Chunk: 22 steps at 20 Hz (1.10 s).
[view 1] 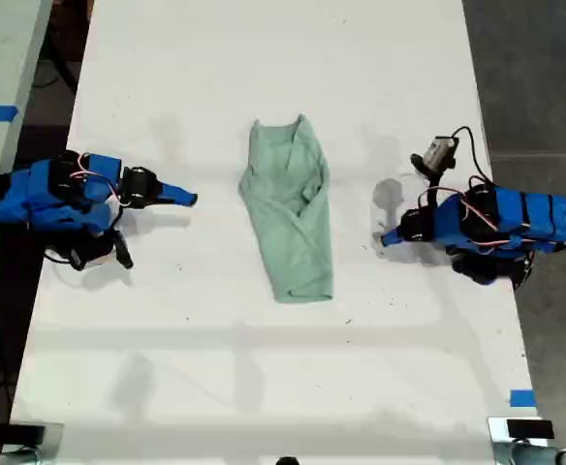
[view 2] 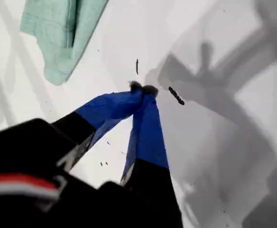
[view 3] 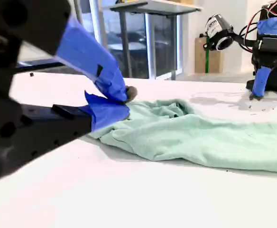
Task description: Fold t shirt
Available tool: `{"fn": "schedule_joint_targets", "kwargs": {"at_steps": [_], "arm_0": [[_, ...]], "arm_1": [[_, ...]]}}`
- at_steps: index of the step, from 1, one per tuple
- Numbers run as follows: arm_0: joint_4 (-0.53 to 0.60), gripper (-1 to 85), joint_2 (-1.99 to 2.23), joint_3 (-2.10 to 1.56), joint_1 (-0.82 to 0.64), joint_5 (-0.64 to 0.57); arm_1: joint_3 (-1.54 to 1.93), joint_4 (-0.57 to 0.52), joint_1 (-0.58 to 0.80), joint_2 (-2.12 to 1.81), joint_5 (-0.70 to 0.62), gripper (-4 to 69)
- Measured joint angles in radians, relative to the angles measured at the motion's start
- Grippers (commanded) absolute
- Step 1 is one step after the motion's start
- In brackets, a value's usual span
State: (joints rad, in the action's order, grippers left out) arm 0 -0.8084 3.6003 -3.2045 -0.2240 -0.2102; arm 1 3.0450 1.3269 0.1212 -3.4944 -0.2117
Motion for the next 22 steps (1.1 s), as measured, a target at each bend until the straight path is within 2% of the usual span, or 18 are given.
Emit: {"fn": "schedule_joint_targets", "kwargs": {"at_steps": [2, 4, 10, 13, 16, 18, 21, 22], "arm_0": [[0.0, -0.2, -0.002, 0.0, 0.002, 0.043], [0.0, -0.2, -0.002, -0.003, -0.011, 0.123], [0.003, -0.3, -0.028, -0.003, -0.017, 0.16], [0.075, -0.3, -0.351, 0.147, -0.011, 0.173], [0.083, -0.2, -0.894, 0.537, 0.078, 0.213], [-0.014, -0.1, -1.226, 0.859, 0.14, 0.233], [-0.216, 15.6, -1.735, 1.378, 0.224, 0.235], [-0.279, 16.3, -1.893, 1.548, 0.245, 0.236]], "arm_1": [[-0.008, 0.028, -0.02, -0.002, 0.043, -1.6], [-0.014, 0.063, -0.015, -0.006, 0.198, -1.5], [-0.017, 0.067, -0.04, -0.008, 0.247, -1.5], [-0.101, 0.11, -0.038, 0.006, 0.299, -1.6], [-0.296, -0.008, -0.078, 0.265, 0.318, -1.8], [-0.479, -0.087, -0.11, 0.581, 0.322, -3.1], [-0.73, -0.192, -0.155, 1.019, 0.299, -2.9], [-0.772, -0.241, -0.164, 1.131, 0.281, 2.0]]}}
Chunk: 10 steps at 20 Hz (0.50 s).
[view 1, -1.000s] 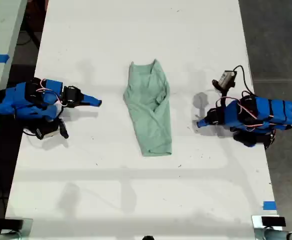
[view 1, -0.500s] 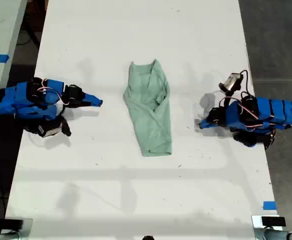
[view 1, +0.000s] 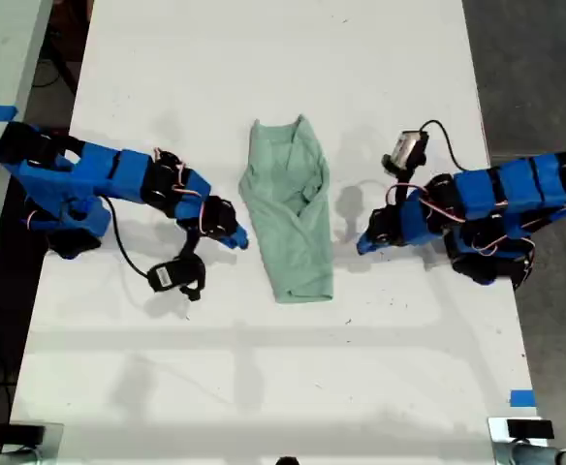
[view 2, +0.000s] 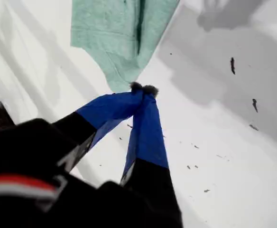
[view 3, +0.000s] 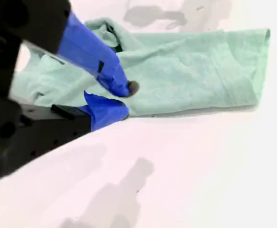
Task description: Fold t shirt
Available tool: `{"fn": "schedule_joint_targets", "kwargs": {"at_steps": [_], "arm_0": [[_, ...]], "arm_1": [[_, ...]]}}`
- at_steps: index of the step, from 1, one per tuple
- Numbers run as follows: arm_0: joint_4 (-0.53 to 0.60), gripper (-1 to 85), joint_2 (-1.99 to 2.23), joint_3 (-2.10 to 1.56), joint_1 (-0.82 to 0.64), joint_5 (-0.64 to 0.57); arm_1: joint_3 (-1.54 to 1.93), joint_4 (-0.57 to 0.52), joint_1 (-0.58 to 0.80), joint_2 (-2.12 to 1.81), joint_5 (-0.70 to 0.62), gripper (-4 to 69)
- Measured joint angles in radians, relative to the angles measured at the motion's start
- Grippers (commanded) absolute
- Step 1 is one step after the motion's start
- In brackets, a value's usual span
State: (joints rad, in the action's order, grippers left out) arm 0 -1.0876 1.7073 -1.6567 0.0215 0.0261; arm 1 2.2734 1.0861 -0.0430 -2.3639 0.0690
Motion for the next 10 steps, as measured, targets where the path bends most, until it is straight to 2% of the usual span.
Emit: {"fn": "schedule_joint_targets", "kwargs": {"at_steps": [2, 3, 4, 5, 10], "arm_0": [[-0.074, 17.0, -0.285, 0.296, 0.023, 0.0], [-0.084, 17.3, -0.388, 0.399, 0.029, 0.0], [-0.083, 17.3, -0.453, 0.454, 0.032, 0.0], [-0.083, 17.3, -0.506, 0.499, 0.032, 0.0], [-0.063, 13.7, -0.646, 0.566, 0.034, 0.0]], "arm_1": [[0.052, -0.21, -0.012, 0.117, -0.057, 33.3], [0.117, -0.353, -0.018, 0.138, -0.089, 36.3], [0.138, -0.453, -0.02, 0.192, -0.103, 36.3], [0.103, -0.472, -0.017, 0.255, -0.114, 35.9], [-0.298, -0.167, -0.026, 0.66, -0.167, 26.7]]}}
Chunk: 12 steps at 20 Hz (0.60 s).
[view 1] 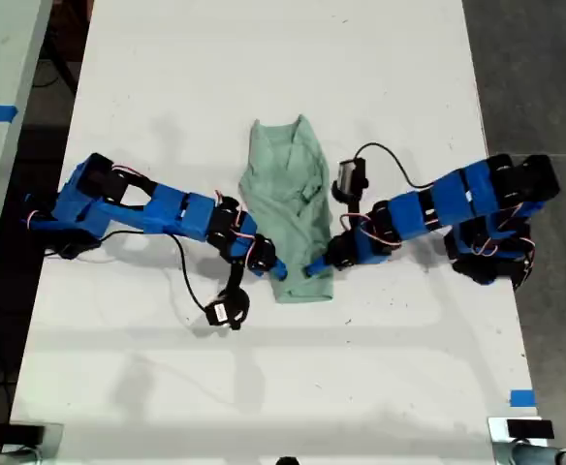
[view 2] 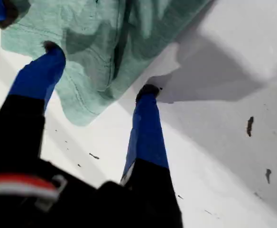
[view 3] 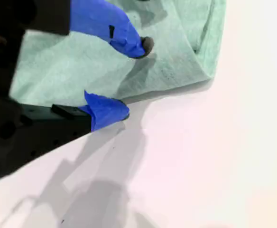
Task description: Fold t shirt
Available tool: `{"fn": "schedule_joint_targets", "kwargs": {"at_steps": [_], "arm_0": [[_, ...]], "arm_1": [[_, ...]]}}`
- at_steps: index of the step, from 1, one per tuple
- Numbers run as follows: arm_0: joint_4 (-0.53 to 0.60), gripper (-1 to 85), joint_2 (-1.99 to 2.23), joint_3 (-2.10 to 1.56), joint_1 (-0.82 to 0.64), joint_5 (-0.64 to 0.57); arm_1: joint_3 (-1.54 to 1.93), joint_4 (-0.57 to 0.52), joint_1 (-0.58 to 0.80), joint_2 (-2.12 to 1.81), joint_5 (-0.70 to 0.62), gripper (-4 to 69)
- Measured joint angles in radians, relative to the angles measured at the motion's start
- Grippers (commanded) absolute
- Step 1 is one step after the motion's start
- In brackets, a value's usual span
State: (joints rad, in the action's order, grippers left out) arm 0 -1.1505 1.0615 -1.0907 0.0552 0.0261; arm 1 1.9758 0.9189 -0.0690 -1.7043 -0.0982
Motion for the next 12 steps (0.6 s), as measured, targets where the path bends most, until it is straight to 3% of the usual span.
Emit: {"fn": "schedule_joint_targets", "kwargs": {"at_steps": [1, 2, 8, 12], "arm_0": [[0.009, 8.1, -0.025, 0.008, 0.0, 0.0], [0.018, -0.2, -0.048, 0.018, 0.0, -0.002], [0.035, -0.2, -0.083, 0.049, 0.048, -0.035], [-0.012, -0.2, 0.015, 0.049, 0.187, 0.02]], "arm_1": [[-0.083, 0.049, 0.0, 0.074, -0.002, 17.8], [-0.156, 0.087, -0.002, 0.133, -0.003, -0.1], [-0.434, 0.201, -0.046, 0.316, 0.063, -0.1], [-0.706, 0.419, -0.183, 0.359, 0.12, -0.2]]}}
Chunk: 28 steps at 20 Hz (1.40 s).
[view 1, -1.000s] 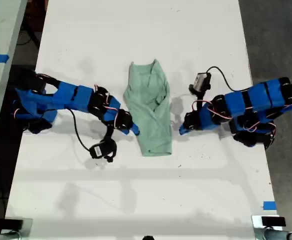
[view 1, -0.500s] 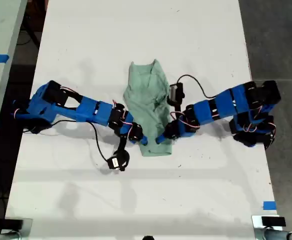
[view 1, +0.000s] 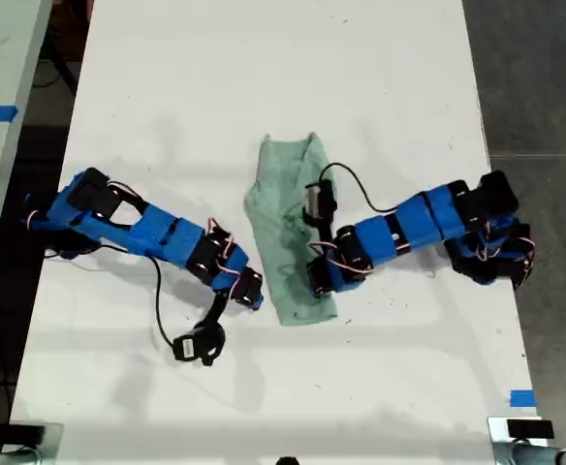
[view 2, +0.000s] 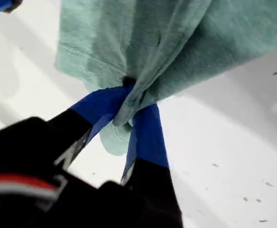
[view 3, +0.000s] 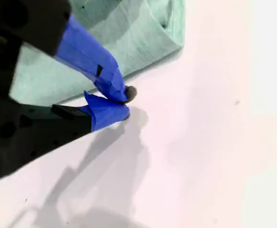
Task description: Fold t shirt
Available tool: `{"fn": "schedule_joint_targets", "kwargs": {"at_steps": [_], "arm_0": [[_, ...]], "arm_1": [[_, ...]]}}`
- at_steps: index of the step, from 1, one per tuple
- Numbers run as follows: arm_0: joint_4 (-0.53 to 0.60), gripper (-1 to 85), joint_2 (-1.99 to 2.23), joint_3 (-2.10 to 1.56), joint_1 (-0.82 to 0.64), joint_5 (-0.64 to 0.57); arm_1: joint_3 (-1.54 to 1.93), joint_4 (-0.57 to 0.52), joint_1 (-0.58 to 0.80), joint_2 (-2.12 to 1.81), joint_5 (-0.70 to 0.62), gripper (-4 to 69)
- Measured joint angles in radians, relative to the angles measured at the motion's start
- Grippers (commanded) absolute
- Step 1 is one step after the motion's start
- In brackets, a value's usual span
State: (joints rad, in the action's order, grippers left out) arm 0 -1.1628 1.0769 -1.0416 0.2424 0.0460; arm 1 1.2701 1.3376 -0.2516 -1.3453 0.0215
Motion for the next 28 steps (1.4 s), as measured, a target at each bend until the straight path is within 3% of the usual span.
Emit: {"fn": "schedule_joint_targets", "kwargs": {"at_steps": [2, 4, 7, 11, 14, 21, 24, 28], "arm_0": [[-0.005, 0.1, 0.066, 0.0, 0.025, 0.005], [-0.005, 5.9, 0.097, 0.0, 0.018, 0.006], [-0.005, 3.8, 0.118, 0.0, 0.011, 0.005], [-0.035, 15.2, 0.147, 0.0, -0.032, 0.034], [-0.044, 17.0, 0.032, 0.008, -0.034, 0.083], [0.189, 15.1, -0.17, 0.061, -0.032, 0.077], [0.207, 18.8, -0.186, 0.077, -0.032, 0.104], [0.222, 15.5, -0.181, 0.075, -0.031, 0.155]], "arm_1": [[-0.133, 0.057, -0.041, 0.006, -0.002, -0.3], [-0.196, 0.083, -0.046, 0.011, -0.002, -0.3], [-0.207, 0.089, -0.04, 0.011, -0.008, -0.3], [-0.207, 0.089, -0.023, 0.011, -0.021, -0.3], [-0.207, 0.103, -0.023, 0.046, -0.005, -0.3], [-0.206, 0.189, -0.025, 0.239, 0.083, -1.6], [-0.227, 0.201, -0.026, 0.256, 0.083, -1.6], [-0.229, 0.199, -0.028, 0.258, 0.083, -1.6]]}}
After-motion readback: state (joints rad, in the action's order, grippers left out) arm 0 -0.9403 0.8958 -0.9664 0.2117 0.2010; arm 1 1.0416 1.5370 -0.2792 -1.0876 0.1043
